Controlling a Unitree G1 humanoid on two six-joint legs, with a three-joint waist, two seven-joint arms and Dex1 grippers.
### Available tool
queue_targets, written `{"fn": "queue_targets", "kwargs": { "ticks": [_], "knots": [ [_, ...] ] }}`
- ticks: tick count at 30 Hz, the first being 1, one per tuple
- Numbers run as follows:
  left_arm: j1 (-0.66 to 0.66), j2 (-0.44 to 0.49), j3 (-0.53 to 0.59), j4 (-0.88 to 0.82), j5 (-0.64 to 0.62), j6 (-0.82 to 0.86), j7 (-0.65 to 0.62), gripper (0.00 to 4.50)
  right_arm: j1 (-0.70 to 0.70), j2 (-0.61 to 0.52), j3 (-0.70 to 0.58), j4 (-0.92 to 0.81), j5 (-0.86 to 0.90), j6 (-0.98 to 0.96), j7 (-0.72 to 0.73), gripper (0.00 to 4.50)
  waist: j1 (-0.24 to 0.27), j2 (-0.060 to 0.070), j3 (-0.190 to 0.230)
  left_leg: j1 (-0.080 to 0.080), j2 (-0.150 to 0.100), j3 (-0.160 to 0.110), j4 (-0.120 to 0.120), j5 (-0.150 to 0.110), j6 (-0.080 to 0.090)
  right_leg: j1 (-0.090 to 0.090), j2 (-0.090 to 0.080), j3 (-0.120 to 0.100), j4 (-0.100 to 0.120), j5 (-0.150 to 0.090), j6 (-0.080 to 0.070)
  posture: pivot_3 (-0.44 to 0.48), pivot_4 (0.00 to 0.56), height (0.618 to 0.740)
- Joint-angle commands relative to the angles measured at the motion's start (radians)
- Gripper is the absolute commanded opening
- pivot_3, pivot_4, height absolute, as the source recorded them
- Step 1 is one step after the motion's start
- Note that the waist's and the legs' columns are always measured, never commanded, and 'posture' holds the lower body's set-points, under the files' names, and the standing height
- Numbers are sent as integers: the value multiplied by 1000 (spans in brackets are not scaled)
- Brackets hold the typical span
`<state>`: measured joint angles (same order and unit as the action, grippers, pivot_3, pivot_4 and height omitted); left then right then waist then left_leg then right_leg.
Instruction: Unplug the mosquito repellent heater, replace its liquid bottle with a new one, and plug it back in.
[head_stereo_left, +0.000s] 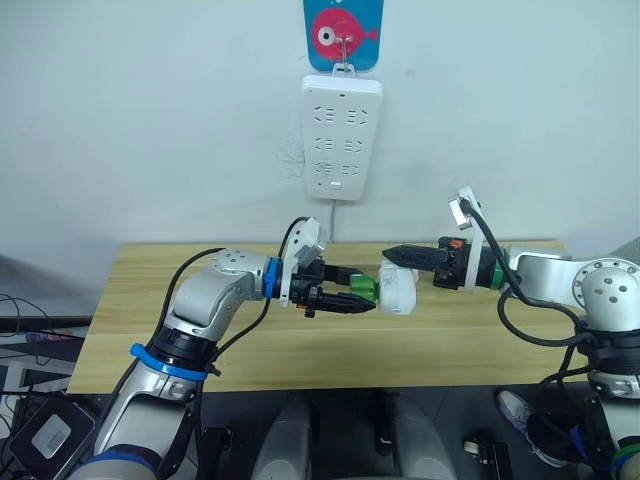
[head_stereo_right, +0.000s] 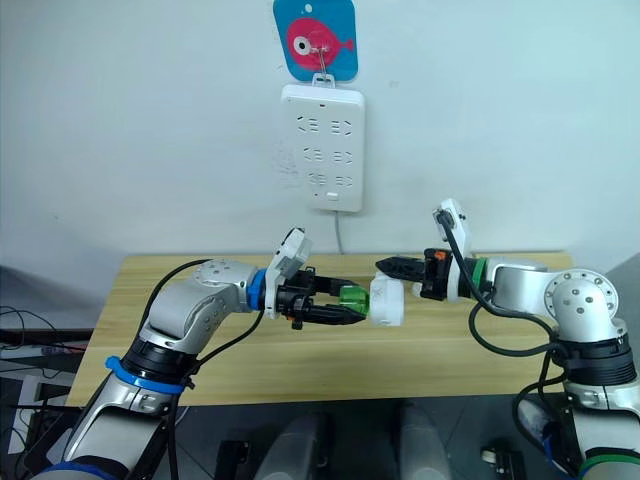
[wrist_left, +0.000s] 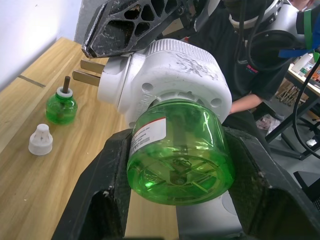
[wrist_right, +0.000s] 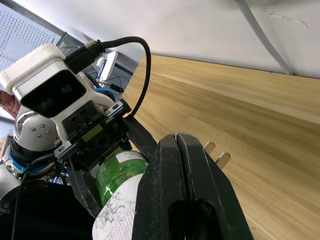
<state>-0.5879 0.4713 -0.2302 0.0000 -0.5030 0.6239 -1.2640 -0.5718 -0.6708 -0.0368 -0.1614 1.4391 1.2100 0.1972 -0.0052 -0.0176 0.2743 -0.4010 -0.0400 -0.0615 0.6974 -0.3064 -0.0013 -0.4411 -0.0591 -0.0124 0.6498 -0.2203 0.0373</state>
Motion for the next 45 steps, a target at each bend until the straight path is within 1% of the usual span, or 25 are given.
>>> {"fn": "queue_targets", "kwargs": {
  "ticks": [1,2,6,9,11,14,15,17,19,20,24,28,33,39,45],
  "knots": [
    [-17,-17,36,-44,-29,-48,-10,2281,0,6,2,-23,-11,36,4,26,0,0,0,0,0,0,0,0,0,0,0,0,0,0,0,0,253,740],
    [-14,-15,38,-45,-27,-51,-9,2281,-6,7,-19,-17,5,32,0,26,0,0,0,0,0,0,0,0,0,0,0,0,0,0,0,0,253,740],
    [-3,-11,52,-36,-16,-87,3,2281,-39,-19,-121,25,160,31,-15,26,1,0,0,0,0,0,0,0,0,0,0,0,0,0,0,3,249,740],
    [9,-8,68,-16,6,-163,6,2281,-76,-88,-174,94,374,9,-89,547,1,0,0,0,0,0,0,0,0,0,0,0,0,0,0,1,245,740],
    [11,-9,81,-6,14,-207,8,2281,-71,-148,-181,117,410,20,-111,1310,2,0,0,0,0,1,0,0,0,0,-1,0,0,0,0,-9,240,740],
    [-3,-17,97,0,18,-258,16,2281,-7,-230,-181,144,393,64,-87,2374,5,-1,-1,0,0,0,0,0,0,0,-1,-1,-1,0,0,-9,240,740],
    [-9,-20,100,4,20,-272,18,2281,15,-246,-178,150,388,74,-73,2765,6,-1,-1,0,0,0,0,0,0,1,-1,-1,-1,0,0,-12,232,740],
    [-20,-20,99,13,32,-304,11,2281,50,-263,-175,157,376,87,-50,3453,5,-1,-1,-1,0,0,0,0,0,1,-1,-1,-1,0,0,-12,232,740],
    [-29,-19,97,23,42,-332,4,2281,68,-266,-171,166,375,92,-39,4234,4,-1,-1,0,0,3,0,0,0,0,-1,1,0,0,0,-12,232,740],
    [-34,-19,95,26,43,-335,2,2281,76,-265,-169,165,367,95,-26,4490,2,-1,-1,0,0,4,0,0,1,0,-1,1,0,0,0,-2,226,740],
    [-51,-18,78,15,47,-343,-14,2281,76,-256,-146,158,401,109,4,4490,0,-1,-1,1,1,6,0,0,1,0,1,0,0,0,0,2,226,740],
    [-55,-20,69,6,48,-341,-23,2281,78,-264,-118,136,487,109,9,4490,2,-1,-1,1,1,5,0,0,1,0,1,0,0,0,0,4,224,740],
    [-55,-29,55,-2,42,-335,-31,2281,64,-246,-70,115,531,71,-31,4490,3,-1,-1,1,1,5,1,0,1,0,1,1,0,0,0,2,225,740],
    [-63,-52,46,-18,31,-319,-29,2281,55,-222,-26,97,532,38,-55,4490,3,-1,-1,0,1,5,1,0,1,0,1,1,0,0,0,3,235,740],
    [-72,-68,45,-19,27,-310,-24,2281,25,-191,-5,109,533,45,-35,4490,3,-1,-1,1,1,5,1,0,1,0,1,1,0,0,0,2,242,740]
  ]
}}
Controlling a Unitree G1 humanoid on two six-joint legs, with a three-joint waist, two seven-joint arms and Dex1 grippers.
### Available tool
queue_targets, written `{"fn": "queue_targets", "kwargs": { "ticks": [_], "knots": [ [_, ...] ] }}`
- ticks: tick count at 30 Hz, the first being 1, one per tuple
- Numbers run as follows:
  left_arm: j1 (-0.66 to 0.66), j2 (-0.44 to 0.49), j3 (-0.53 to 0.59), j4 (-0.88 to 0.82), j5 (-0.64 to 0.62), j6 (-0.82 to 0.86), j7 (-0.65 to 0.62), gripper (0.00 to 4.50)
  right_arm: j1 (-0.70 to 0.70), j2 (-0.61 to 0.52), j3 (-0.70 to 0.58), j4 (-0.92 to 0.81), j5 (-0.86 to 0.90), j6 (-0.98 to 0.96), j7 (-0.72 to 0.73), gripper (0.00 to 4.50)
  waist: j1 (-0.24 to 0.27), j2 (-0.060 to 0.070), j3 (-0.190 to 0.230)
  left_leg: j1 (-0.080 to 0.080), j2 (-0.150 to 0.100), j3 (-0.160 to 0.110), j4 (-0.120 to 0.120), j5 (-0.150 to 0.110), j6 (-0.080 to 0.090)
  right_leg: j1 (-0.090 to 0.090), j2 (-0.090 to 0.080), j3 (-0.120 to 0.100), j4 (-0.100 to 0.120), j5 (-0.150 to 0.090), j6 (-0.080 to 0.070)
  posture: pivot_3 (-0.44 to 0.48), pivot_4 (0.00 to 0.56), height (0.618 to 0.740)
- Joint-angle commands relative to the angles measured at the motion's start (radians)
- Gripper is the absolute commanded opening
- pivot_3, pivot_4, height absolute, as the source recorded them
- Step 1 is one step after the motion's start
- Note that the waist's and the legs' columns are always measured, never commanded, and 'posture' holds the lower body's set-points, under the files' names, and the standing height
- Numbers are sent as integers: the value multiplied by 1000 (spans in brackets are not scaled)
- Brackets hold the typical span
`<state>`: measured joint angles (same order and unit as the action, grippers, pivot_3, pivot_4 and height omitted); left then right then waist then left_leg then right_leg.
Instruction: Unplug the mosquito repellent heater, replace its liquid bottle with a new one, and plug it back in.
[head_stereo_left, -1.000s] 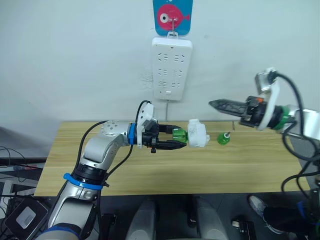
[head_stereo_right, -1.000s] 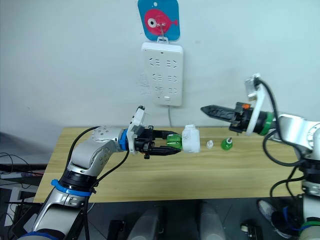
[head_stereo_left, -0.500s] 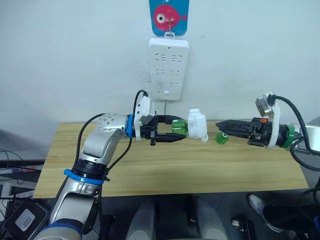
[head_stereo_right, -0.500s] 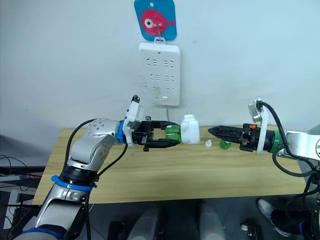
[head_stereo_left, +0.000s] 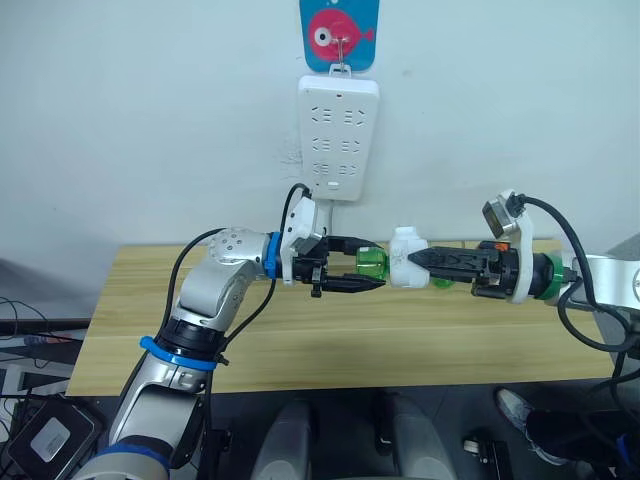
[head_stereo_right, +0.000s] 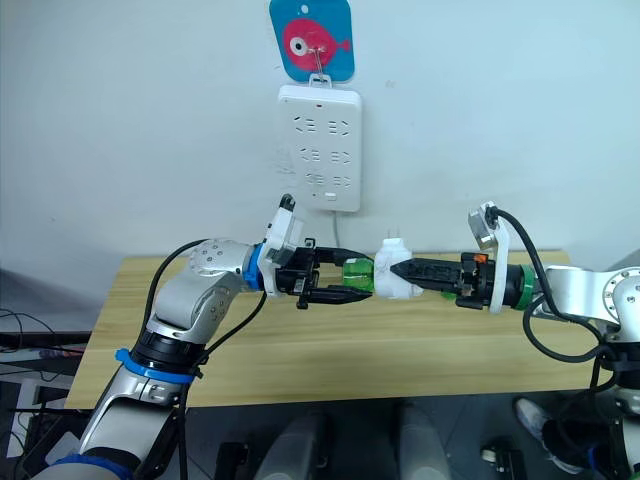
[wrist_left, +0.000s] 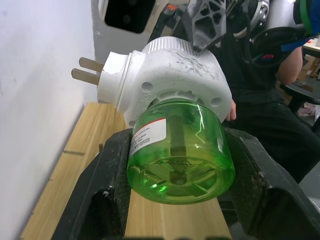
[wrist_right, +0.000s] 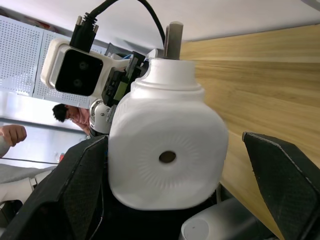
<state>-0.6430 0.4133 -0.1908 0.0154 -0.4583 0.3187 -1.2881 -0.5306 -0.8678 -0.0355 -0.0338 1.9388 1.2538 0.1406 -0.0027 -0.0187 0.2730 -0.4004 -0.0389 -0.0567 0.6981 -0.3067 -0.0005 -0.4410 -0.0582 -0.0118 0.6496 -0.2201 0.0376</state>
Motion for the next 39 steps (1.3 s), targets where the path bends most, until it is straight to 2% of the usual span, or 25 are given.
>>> {"fn": "queue_targets", "kwargs": {
  "ticks": [1,3,4,6,8,9,15,17,18,22,23,30,33,39],
  "knots": [
    [-17,-13,7,-33,-18,-4,1,2281,-17,8,-5,-18,33,2,23,4490,0,0,0,0,0,0,0,0,0,0,0,0,0,0,0,2,242,740],
    [-16,-17,7,-29,-15,-6,2,2281,-15,5,-1,-25,33,4,27,4490,0,0,0,0,0,-1,0,0,0,0,0,0,0,0,0,2,242,740],
    [-16,-17,7,-29,-14,-6,2,2281,-12,4,0,-27,33,4,28,4323,0,0,0,0,0,-1,0,0,0,0,0,0,0,0,0,1,248,740],
    [-15,-18,7,-28,-14,-5,4,2281,-7,3,0,-30,33,4,30,3943,0,0,0,0,0,-1,0,0,0,0,0,0,0,0,0,1,248,740],
    [-14,-18,6,-27,-13,-4,3,2281,-5,7,-1,-31,33,1,32,3233,0,0,0,0,0,-1,0,0,0,0,0,0,0,0,0,0,250,740],
    [-13,-17,5,-28,-14,-2,2,2281,-4,8,-2,-32,33,-2,32,3020,0,0,0,0,0,-1,0,0,0,0,0,0,0,0,0,-1,251,740],
    [-18,-2,-18,-1,54,-42,20,2281,-8,25,2,-33,33,-29,2,3021,0,0,0,0,0,-1,0,0,0,0,0,0,0,0,0,0,253,740],
    [-17,7,-18,4,77,-61,24,2997,2,30,2,-38,27,-56,-41,3021,0,0,0,0,0,-1,0,0,0,0,0,0,0,0,0,0,254,740],
    [-18,14,-20,6,91,-67,29,3210,9,34,0,-41,13,-68,-60,3021,0,0,0,0,0,-1,0,0,0,0,0,0,0,0,0,0,254,740],
    [-24,68,-66,16,250,-150,87,4401,39,63,-5,-61,-102,-134,-178,3021,0,0,0,0,0,-1,0,0,0,0,0,0,0,0,0,2,258,740],
    [-24,74,-73,16,271,-156,100,4500,43,69,-7,-67,-114,-141,-195,3021,0,0,0,0,0,-1,0,0,0,0,0,1,0,0,0,2,258,740],
    [-25,62,-152,-7,511,-254,285,4500,25,114,15,-142,-146,-164,-371,3021,0,0,0,0,0,-1,0,0,0,0,-1,1,0,0,0,-1,259,740],
    [-27,37,-173,-5,569,-256,345,4500,17,121,24,-163,-132,-163,-418,3021,0,0,0,0,0,-1,0,0,0,0,-1,1,0,0,0,1,261,740],
    [-36,0,-204,-7,619,-237,375,4500,0,130,37,-175,-117,-163,-470,3021,0,0,0,0,0,-1,0,0,0,0,-1,1,0,0,0,1,261,740]
  ]
}}
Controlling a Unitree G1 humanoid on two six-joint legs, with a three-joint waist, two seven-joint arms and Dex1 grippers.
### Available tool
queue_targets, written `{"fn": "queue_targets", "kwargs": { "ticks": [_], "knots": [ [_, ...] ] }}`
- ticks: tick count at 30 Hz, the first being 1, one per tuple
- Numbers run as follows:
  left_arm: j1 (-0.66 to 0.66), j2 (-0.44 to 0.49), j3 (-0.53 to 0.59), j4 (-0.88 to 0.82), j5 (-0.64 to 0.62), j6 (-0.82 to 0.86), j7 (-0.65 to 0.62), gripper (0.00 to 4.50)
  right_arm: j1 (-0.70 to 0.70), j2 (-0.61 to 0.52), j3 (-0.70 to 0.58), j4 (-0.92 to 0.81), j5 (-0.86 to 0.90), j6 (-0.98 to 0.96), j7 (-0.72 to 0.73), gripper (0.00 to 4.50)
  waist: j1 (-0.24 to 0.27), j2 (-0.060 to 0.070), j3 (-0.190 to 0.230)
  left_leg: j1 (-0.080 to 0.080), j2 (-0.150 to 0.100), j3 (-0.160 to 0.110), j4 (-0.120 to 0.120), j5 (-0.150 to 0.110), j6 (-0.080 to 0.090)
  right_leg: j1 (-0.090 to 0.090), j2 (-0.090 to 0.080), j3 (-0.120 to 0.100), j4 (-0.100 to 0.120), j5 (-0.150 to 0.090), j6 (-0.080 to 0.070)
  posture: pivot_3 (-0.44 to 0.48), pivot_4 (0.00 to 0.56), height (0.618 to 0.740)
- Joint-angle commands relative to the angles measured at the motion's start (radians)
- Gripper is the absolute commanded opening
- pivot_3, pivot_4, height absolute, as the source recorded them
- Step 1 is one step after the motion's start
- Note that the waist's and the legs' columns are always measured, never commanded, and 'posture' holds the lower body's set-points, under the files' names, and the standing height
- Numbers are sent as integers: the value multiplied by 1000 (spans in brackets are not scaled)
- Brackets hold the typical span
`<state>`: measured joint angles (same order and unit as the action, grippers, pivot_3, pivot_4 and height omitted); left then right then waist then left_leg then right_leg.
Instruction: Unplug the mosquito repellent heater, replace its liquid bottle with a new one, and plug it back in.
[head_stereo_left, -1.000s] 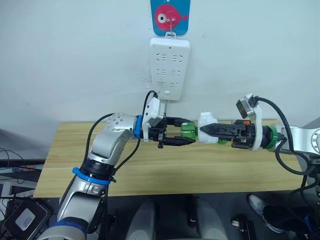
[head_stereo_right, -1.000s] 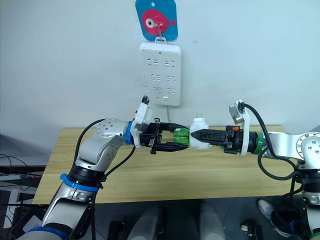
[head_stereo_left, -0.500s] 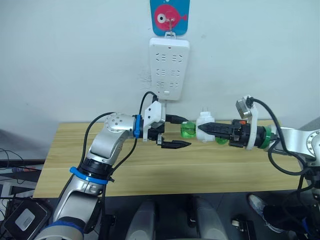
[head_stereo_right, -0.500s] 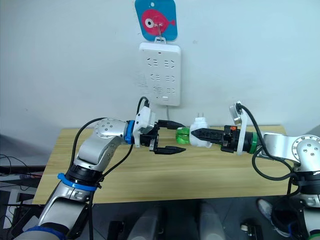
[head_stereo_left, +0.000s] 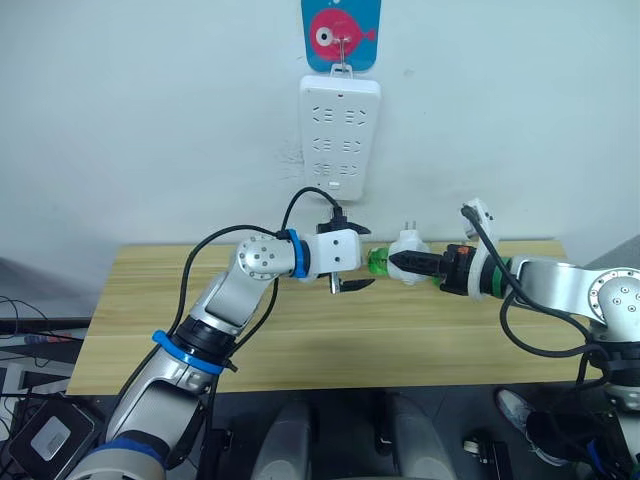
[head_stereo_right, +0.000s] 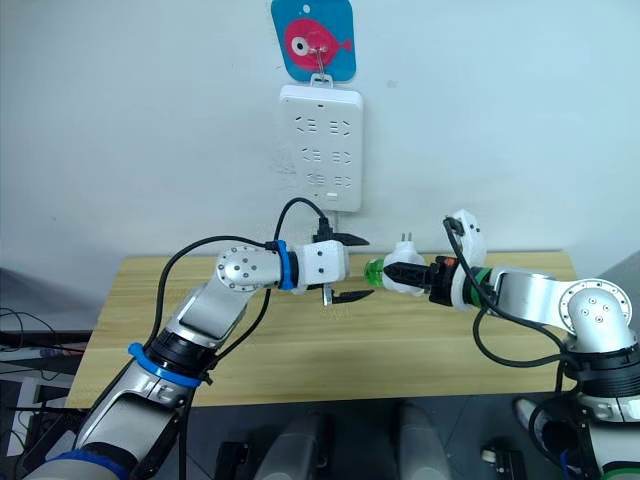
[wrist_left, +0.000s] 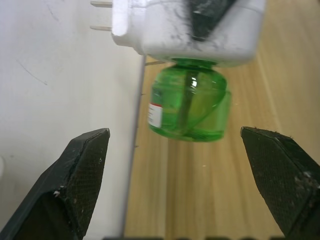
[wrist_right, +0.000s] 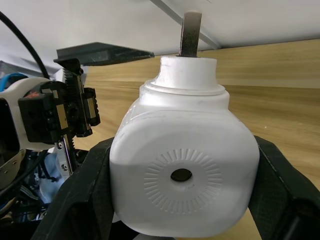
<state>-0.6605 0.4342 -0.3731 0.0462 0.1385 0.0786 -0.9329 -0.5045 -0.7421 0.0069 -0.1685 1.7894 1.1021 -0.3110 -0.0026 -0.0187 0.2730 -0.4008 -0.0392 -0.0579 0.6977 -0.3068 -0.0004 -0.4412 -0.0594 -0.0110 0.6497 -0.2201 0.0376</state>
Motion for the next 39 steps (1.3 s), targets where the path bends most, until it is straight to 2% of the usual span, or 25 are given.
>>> {"fn": "queue_targets", "kwargs": {
  "ticks": [1,8,11,16,17,23,25,27,28,31,34,39],
  "knots": [
    [-19,-30,-26,-40,25,11,23,4500,-28,7,-3,-42,35,-13,-24,3021,0,0,0,0,0,0,0,0,0,0,0,0,0,0,0,1,261,740],
    [3,-47,-50,-75,50,72,18,4500,-31,11,5,-51,58,-20,-57,3021,0,0,0,0,0,0,0,0,0,0,0,0,0,0,0,0,262,740],
    [6,-47,-50,-82,52,86,23,3941,-33,10,8,-55,70,-21,-67,3021,0,0,0,0,0,0,0,0,0,0,0,0,0,0,0,0,262,740],
    [0,-42,-67,-61,79,63,35,2365,-34,12,16,-61,99,-25,-74,3021,0,0,0,0,0,0,0,0,0,0,0,0,0,0,0,2,261,740],
    [0,-42,-67,-60,81,61,36,2228,-32,12,17,-62,102,-26,-76,3021,0,0,0,0,0,0,0,0,0,0,0,0,0,0,0,2,261,740],
    [8,-49,-59,-51,75,55,42,2227,-39,21,20,-85,81,-24,-32,3021,0,0,0,0,0,0,0,0,0,0,0,0,0,0,0,1,257,740],
    [17,-59,-47,-48,61,61,50,2227,-33,36,13,-110,58,-29,13,3755,0,0,0,0,0,0,0,0,0,0,0,0,0,0,0,0,250,740],
    [26,-80,-24,-49,37,81,66,2227,-1,36,-3,-165,-60,-56,66,4363,1,0,0,0,0,0,0,0,0,0,0,0,0,0,0,9,243,740],
    [29,-85,-17,-48,29,83,72,2227,13,34,-12,-190,-118,-71,96,4500,1,0,0,0,0,0,0,0,0,0,0,0,0,0,0,9,243,740],
    [57,-127,32,-43,-33,98,98,2227,70,45,-51,-286,-257,-148,157,4500,3,0,-1,0,0,-1,0,0,0,0,0,-1,1,0,0,-1,230,740],
    [103,-232,127,-65,-153,139,173,2227,165,62,-69,-421,-411,-227,175,4500,5,1,-2,0,-1,-1,0,0,0,0,0,0,0,1,2,-15,222,740],
    [139,-327,200,-130,-270,223,237,2227,236,176,-20,-512,-621,-343,188,4500,-1,1,-5,0,-1,0,1,0,0,0,0,0,1,2,3,-47,209,740]
  ]
}}
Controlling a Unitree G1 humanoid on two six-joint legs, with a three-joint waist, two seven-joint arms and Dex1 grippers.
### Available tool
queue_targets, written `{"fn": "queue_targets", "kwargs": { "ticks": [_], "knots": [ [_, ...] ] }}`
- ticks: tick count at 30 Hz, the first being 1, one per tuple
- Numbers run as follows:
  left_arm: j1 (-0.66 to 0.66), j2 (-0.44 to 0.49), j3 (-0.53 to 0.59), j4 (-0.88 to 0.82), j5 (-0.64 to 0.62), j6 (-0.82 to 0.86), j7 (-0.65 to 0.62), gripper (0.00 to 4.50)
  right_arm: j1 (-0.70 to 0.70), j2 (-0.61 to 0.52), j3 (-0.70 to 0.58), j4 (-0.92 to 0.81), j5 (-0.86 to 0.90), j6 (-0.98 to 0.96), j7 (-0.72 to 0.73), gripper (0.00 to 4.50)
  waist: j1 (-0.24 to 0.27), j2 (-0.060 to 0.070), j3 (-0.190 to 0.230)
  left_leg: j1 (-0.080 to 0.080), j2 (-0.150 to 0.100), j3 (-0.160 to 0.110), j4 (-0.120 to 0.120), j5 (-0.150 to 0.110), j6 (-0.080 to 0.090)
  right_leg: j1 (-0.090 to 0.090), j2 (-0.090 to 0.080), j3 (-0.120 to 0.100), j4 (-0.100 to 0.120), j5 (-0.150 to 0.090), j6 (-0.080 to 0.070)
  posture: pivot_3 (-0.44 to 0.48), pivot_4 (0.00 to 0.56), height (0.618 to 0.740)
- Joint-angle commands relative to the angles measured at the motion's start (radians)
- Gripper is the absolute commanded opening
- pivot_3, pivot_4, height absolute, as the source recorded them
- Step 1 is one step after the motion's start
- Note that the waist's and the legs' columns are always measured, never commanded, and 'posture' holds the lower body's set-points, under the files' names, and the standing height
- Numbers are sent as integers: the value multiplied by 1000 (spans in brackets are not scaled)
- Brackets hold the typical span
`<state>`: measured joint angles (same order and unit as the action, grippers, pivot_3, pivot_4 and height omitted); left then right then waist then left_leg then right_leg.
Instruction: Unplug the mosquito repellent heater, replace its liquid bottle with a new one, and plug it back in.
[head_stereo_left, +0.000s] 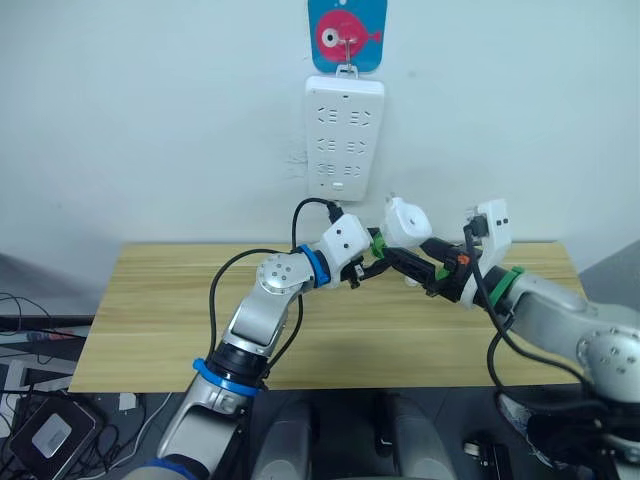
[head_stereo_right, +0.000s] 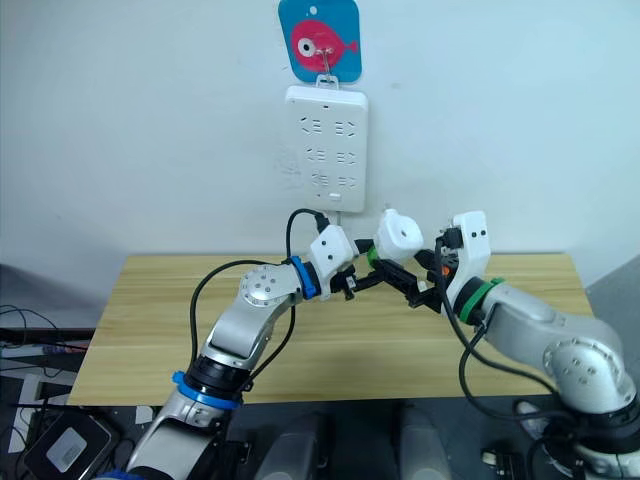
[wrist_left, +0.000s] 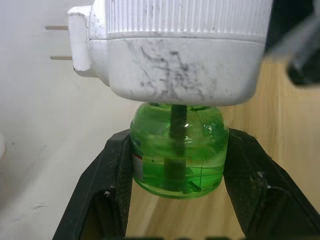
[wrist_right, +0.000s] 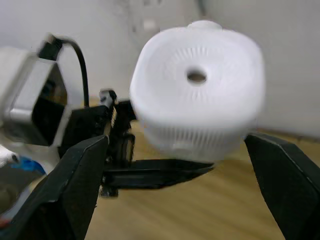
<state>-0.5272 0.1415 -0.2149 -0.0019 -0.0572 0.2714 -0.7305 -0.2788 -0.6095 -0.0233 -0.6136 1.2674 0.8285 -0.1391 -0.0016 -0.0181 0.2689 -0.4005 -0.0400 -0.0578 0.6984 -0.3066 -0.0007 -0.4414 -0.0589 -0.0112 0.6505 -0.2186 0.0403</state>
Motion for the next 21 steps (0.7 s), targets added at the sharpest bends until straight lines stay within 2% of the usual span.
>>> {"fn": "queue_targets", "kwargs": {
  "ticks": [1,4,7,15,18,20,21],
  "knots": [
    [11,-44,49,-96,-96,47,41,2227,11,68,20,-67,-136,-87,16,4500,-4,1,-2,1,0,1,0,0,0,0,1,0,0,0,0,-49,205,740],
    [35,-70,59,-155,-168,112,49,2227,-22,147,55,-39,-278,-161,31,4500,-7,2,-8,2,1,3,0,0,0,0,2,1,1,0,0,-43,197,740],
    [51,-59,42,-184,-179,138,53,2227,-55,191,87,-8,-386,-199,66,4500,-8,1,-13,3,0,4,0,0,0,-1,2,1,4,0,0,-35,189,740],
    [62,-47,27,-196,-187,143,81,2227,-75,267,91,20,-515,-220,119,4500,-4,2,-33,3,-1,3,0,0,0,-3,3,1,8,0,0,-21,173,740],
    [61,-47,18,-194,-185,136,88,2227,-77,272,97,24,-538,-197,146,3912,-4,2,-38,3,-1,4,0,0,0,-3,3,1,8,0,0,-20,173,740],
    [63,-44,10,-192,-184,128,89,2227,-76,274,97,25,-548,-185,161,3199,-4,2,-39,3,-1,4,0,0,0,-3,3,2,9,0,0,-20,173,740],
    [64,-41,6,-191,-182,125,88,2227,-77,279,93,26,-551,-183,163,3035,-4,2,-41,3,-1,4,0,0,0,-3,3,2,9,0,0,-19,175,740]
  ]
}}
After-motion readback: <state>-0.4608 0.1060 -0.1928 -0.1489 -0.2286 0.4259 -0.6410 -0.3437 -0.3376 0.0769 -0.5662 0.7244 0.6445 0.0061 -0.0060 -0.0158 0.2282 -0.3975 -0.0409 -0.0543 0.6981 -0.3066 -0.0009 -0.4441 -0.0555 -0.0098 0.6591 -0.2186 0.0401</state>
